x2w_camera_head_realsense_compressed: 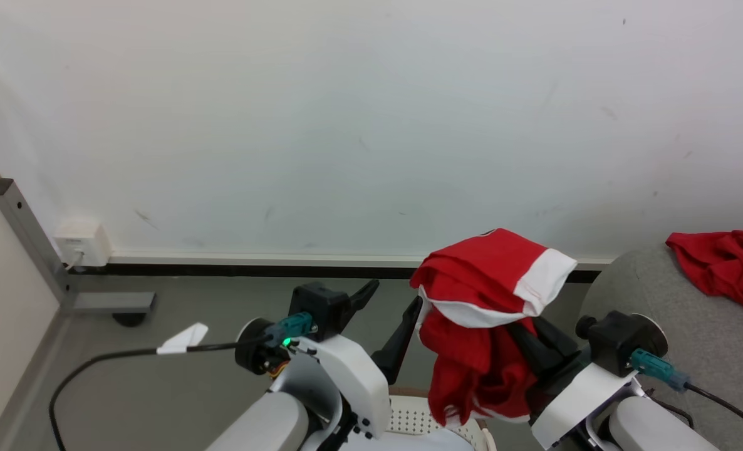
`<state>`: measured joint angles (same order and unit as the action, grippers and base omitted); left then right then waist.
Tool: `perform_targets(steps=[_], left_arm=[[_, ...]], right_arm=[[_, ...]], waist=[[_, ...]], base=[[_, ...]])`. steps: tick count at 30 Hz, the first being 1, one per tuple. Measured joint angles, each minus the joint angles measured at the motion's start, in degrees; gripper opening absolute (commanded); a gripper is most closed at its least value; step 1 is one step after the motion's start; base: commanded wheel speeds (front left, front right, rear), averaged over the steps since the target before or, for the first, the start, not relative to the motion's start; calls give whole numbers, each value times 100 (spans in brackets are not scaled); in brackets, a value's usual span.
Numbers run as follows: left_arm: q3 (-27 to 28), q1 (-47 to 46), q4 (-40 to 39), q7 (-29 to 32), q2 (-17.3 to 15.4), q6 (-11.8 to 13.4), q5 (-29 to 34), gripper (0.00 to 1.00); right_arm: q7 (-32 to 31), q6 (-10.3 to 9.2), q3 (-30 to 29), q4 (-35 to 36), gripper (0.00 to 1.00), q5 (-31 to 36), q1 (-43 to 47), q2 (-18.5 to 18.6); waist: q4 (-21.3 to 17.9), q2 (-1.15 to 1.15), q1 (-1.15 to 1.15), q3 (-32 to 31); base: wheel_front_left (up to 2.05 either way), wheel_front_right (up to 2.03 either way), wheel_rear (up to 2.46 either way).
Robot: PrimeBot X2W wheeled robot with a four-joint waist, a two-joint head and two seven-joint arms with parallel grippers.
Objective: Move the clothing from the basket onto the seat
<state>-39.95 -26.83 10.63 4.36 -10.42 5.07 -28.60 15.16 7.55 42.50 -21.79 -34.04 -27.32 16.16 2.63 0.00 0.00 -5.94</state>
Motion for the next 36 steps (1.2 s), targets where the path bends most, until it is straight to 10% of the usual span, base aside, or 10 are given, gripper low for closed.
perform_targets(steps=[19,36], left_arm=[[-338,379,388,-811,126,-210,80,100],[-673,265,481,-1005,447,-356,80,100]], right_arm=[[0,0,-961,183,0,-92,447,541],[-1,0,-1061,265,0,-85,438,867]], waist=[[-435,0,0,121],[-1575,0,0,326]], base=[[0,0,0],[0,0,0]])
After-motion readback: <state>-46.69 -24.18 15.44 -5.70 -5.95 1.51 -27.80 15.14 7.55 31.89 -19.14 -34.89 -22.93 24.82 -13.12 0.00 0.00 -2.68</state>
